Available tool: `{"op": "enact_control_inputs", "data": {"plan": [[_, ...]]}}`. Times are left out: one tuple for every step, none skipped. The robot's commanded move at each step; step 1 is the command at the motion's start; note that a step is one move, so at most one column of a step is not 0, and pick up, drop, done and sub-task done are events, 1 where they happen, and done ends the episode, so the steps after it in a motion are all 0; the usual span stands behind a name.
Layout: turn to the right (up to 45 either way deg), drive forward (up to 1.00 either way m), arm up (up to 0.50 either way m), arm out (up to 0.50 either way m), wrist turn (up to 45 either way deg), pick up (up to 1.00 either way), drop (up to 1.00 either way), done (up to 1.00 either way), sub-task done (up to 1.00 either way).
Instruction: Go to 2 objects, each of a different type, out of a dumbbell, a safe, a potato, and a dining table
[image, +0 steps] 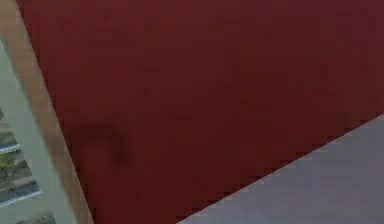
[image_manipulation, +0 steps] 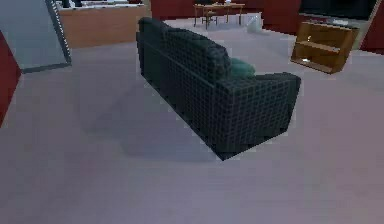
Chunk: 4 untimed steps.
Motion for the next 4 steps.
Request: {"op": "enact_control_inputs", "data": {"plan": [[45.0,0.00,0.00,0.00,0.0,0.00,0.00,0.00,0.00],[45.0,0.00,0.00,0.00,0.0,0.00,0.00,0.00,0.00],[45.0,0.00,0.00,0.00,0.0,0.00,0.00,0.00,0.00],[12.0,0.00,0.00,0.00,0.0,0.00,0.00,0.00,0.00]]}}
